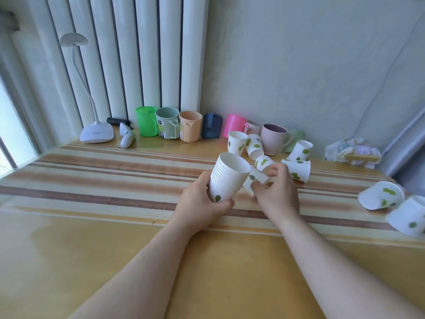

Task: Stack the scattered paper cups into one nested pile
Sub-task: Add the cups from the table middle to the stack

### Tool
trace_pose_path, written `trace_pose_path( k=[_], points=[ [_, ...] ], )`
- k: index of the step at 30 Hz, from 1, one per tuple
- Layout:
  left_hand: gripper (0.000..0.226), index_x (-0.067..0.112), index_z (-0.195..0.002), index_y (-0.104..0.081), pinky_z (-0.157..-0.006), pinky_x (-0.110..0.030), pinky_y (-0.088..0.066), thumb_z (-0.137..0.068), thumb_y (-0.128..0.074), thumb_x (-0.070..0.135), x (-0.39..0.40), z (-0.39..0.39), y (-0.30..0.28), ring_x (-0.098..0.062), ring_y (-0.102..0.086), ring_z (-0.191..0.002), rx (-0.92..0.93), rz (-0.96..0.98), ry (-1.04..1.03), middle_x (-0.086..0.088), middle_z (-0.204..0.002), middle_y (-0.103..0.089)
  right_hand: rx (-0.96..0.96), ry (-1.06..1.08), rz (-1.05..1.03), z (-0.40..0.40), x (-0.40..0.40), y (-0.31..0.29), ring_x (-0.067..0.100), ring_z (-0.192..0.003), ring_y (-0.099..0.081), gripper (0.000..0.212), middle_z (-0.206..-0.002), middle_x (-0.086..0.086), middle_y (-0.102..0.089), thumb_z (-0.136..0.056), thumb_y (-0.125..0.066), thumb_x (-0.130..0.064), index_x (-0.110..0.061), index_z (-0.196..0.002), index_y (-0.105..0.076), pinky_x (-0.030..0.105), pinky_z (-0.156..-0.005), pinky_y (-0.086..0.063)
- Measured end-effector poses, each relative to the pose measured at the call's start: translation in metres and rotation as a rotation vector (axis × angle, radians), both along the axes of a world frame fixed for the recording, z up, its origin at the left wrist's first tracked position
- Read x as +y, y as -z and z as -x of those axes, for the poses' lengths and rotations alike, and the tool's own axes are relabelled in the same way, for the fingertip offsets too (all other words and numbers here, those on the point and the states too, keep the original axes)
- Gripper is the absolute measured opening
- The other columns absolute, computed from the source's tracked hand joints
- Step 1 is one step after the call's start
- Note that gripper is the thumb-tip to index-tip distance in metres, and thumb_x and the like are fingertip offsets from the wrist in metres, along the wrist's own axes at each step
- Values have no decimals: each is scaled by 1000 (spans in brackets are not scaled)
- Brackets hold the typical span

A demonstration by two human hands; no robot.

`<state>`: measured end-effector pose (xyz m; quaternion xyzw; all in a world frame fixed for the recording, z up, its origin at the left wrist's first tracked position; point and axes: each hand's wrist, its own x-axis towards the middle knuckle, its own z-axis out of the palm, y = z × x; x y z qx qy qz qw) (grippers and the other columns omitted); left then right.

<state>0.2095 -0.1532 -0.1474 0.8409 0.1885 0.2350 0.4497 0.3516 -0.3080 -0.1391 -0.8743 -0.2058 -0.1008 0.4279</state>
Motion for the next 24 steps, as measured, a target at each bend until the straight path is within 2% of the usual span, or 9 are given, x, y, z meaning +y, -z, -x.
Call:
trace_pose_path(
  k=[3, 5, 9, 11, 13, 16, 20, 22, 24],
  points=[
    [49, 44, -115, -56, -70, -25, -47, -75, -84, 39, -2, -1, -2, 0, -64, -90, 3, -11, 2, 19, -95, -68, -28, -94, 303, 5, -14, -1, 32, -137, -47, 73, -149, -4, -48, -79, -81, -51, -36, -142, -49, 47, -110, -45],
    [49, 43, -115, -56, -70, -27, -47, -75, -84, 40, -4, 0, -3, 0, -64, -91, 5, -14, -3, 18, -95, -69, -21, -90, 306, 8, -11, 0, 33, -136, -44, 75, -148, -3, -43, -77, -82, -55, -35, -140, -47, 45, -108, -44],
    [49, 44, -115, -57, -71, -26, -48, -76, -85, 38, -3, 2, -1, 0, -65, -90, 1, -12, -7, 17, -96, -70, 19, -182, 252, 13, -4, 13, 30, -130, -52, 71, -135, -5, -30, -85, -80, -29, -32, -144, -41, 33, -97, -43],
    [48, 42, -115, -58, -75, -30, -54, -76, -85, 39, -2, 3, 0, -3, -66, -91, 7, 1, -6, 16, -97, -71, 38, -176, 220, 13, -5, 15, 28, -127, -53, 74, -137, -8, -25, -86, -79, -23, -33, -147, -39, 28, -94, -40],
    [50, 42, -118, -58, -80, -33, -57, -75, -84, 39, -1, 2, 0, -5, -66, -93, 11, 5, -5, 17, -99, -71, 21, -154, 199, 11, -6, 14, 26, -128, -53, 71, -144, -6, -34, -85, -79, -18, -28, -144, -42, 27, -94, -39],
    [54, 42, -123, -58, -81, -32, -57, -76, -84, 40, -1, 1, -1, -3, -66, -96, 6, -3, 0, 20, -102, -71, 24, -179, 152, 11, -9, 12, 24, -123, -54, 64, -127, -6, -50, -84, -75, -10, -26, -139, -46, 30, -90, -41],
    [54, 42, -123, -58, -79, -32, -56, -76, -84, 37, 0, 3, -1, -3, -66, -95, 7, 4, 6, 18, -101, -70, 56, -177, -6, 16, -13, 13, 16, -120, -51, 65, -131, -6, -45, -80, -83, -12, -29, -133, -49, 27, -92, -42],
    [53, 44, -122, -58, -80, -32, -56, -76, -84, 37, 0, 3, 0, -2, -66, -94, 8, 11, 10, 18, -100, -70, 143, -132, -195, 17, -17, 13, 17, -114, -58, 59, -131, -4, -53, -81, -85, -20, -38, -125, -51, 31, -91, -50],
    [56, 46, -124, -58, -82, -31, -56, -76, -85, 37, 0, 3, 0, -1, -66, -95, 3, 25, 21, 20, -101, -71, 344, -109, -508, 19, -23, 8, 20, -99, -68, 42, -126, -2, -67, -87, -82, -27, -43, -116, -56, 36, -81, -58]
  ],
)
